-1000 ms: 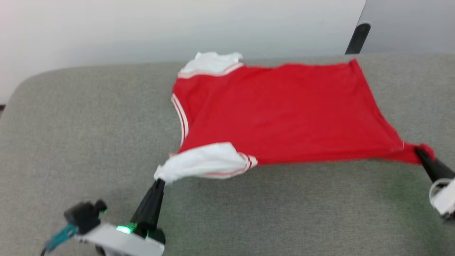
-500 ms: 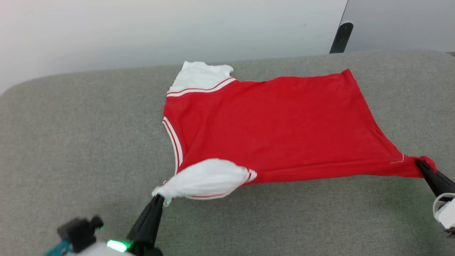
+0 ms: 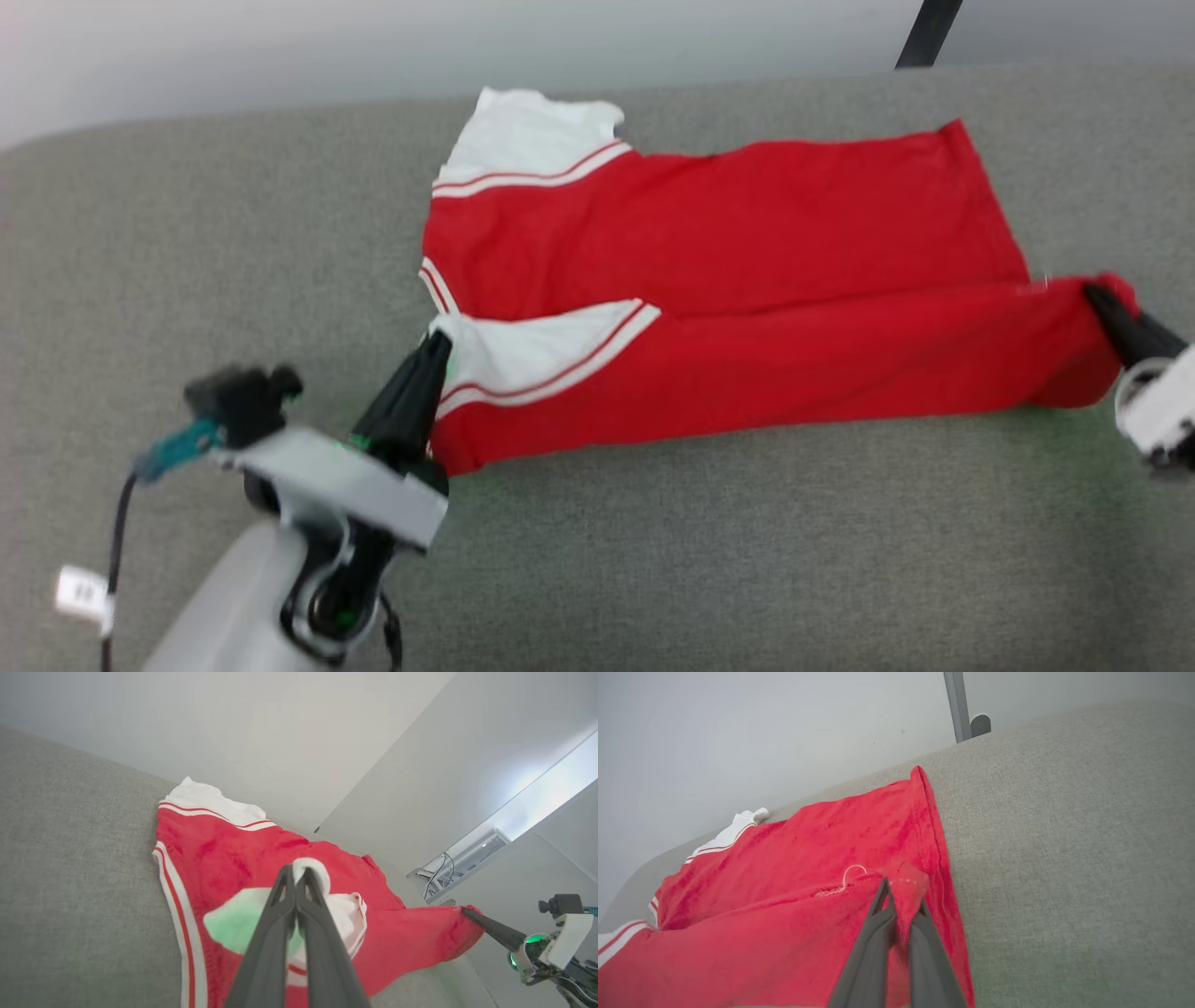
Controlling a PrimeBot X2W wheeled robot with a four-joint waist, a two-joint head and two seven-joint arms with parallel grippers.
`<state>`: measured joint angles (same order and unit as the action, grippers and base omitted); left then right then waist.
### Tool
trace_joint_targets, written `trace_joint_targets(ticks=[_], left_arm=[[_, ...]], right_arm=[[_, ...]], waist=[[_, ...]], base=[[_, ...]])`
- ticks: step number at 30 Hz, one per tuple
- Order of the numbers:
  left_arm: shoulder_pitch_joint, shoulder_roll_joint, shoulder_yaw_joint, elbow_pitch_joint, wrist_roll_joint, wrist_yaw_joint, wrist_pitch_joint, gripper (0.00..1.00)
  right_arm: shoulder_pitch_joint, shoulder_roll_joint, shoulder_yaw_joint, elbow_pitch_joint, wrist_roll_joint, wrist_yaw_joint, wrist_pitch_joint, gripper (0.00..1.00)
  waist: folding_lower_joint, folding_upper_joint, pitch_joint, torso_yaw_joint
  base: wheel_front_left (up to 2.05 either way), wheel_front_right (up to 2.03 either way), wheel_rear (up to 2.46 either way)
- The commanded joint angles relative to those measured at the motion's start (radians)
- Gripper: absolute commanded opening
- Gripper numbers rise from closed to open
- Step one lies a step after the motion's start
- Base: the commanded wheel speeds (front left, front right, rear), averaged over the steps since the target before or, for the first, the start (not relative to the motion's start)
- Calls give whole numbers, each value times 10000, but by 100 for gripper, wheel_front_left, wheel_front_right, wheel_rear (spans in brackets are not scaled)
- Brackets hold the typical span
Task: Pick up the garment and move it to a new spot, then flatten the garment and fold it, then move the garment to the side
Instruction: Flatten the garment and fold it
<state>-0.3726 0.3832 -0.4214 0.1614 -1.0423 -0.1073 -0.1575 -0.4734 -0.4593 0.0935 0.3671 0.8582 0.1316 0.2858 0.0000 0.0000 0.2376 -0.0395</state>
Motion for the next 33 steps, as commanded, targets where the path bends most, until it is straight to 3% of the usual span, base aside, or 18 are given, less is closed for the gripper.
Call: trace_joint_targets(ticks=[1, 10, 20, 21, 23, 24, 28, 33], left_arm=[[-433, 2, -121, 454, 211, -90, 26, 0], [-2280, -374, -883, 3022, 259, -236, -116, 0], [-3157, -55, -2301, 4736, 464, -245, 60, 2], [-3237, -20, -2392, 4810, 437, -243, 27, 35], [-3420, 102, -2553, 4895, 376, -237, -15, 100], [-3538, 182, -2634, 4882, 367, -237, -17, 100], [-3837, 476, -2874, 4719, 337, -239, 153, 100], [-4265, 1105, -3243, 4675, 481, 22, 1541, 100]], right_arm=[[-371, 103, -64, 256, -140, -13, 14, 0], [-1829, 481, 592, 1992, -801, -13, -254, 0], [-2353, 455, 1278, 2961, -704, -13, -670, 0], [-2379, 467, 1351, 3009, -664, -13, -718, 5], [-2442, 429, 1527, 3039, -695, -13, -956, 48], [-2468, 389, 1599, 3041, -725, -13, -1097, 95], [-2473, 315, 1810, 2908, -675, -13, -1445, 100], [-2387, -1, 1972, 2613, -492, -13, -1828, 100]], waist=[[0, 0, 423, 44], [0, 0, 1217, -18], [0, 0, 1425, -63], [0, 0, 1402, -65], [0, 0, 1311, -69], [0, 0, 1244, -60], [0, 0, 987, -28], [0, 0, 490, 38]], base=[[0, 0, 0], [0, 0, 0], [0, 0, 0], [0, 0, 0], [0, 0, 0], [0, 0, 0], [0, 0, 0], [0, 0, 0]])
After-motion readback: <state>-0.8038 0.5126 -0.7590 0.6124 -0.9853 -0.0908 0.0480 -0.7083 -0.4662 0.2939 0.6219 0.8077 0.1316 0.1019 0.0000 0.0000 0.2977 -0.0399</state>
